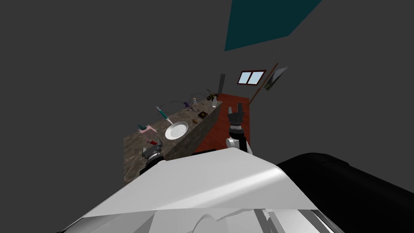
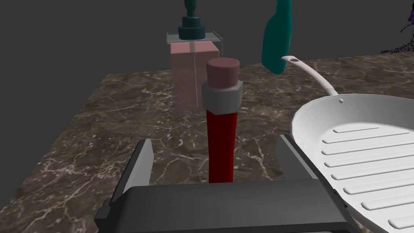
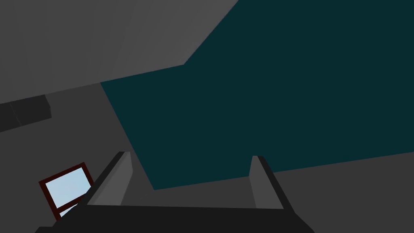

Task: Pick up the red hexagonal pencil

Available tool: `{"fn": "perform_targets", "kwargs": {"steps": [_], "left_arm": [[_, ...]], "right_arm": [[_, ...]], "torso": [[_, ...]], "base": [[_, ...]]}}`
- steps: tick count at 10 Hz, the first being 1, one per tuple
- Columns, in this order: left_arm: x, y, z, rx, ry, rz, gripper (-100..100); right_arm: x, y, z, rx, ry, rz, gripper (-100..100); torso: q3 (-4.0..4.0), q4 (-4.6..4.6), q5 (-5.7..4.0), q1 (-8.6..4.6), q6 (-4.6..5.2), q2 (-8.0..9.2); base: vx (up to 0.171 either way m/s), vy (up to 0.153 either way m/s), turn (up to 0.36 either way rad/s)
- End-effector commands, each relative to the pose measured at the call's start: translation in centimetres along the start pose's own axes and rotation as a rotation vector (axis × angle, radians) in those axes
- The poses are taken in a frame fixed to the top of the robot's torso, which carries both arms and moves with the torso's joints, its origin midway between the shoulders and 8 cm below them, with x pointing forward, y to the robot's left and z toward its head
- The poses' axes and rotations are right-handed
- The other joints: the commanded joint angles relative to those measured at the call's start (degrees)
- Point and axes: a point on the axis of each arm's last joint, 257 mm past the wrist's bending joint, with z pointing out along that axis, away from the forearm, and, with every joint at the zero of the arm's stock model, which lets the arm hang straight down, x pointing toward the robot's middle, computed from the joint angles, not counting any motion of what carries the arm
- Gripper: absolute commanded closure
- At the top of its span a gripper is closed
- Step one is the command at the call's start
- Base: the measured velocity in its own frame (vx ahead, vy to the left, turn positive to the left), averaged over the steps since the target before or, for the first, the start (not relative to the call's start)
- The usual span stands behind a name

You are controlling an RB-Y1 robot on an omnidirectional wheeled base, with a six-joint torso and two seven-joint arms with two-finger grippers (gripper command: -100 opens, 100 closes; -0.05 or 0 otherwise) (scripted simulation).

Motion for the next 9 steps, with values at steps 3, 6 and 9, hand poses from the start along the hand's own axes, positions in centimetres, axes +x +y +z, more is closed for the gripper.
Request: {"fn": "perform_targets", "kwargs": {"steps": [3, 6, 9], "left_arm": [[-1.0, 2.8, 2.0, -0.026, 0.004, -0.002, -100], [-2.0, 4.4, 3.0, -0.039, -0.011, -0.014, -100], [-2.6, 7.3, 4.8, -0.066, -0.014, -0.018, -100]], "right_arm": [[0.0, 0.0, 0.0, 0.0, 0.0, 0.0, 0], [0.0, 0.0, 0.0, 0.0, 0.0, 0.0, 0], [0.0, 0.0, 0.0, 0.0, 0.0, 0.0, 0]], "torso": [[0.03, 0.02, 0.0, 0.0, 0.04, 0.03], [0.02, 0.02, -0.01, -0.02, 0.04, 0.0], [0.04, 0.02, 0.0, 0.0, 0.04, 0.05]], "base": [[-0.059, 0.005, 0.108], [-0.031, -0.002, 0.022], [-0.047, 0.002, 0.109]]}}
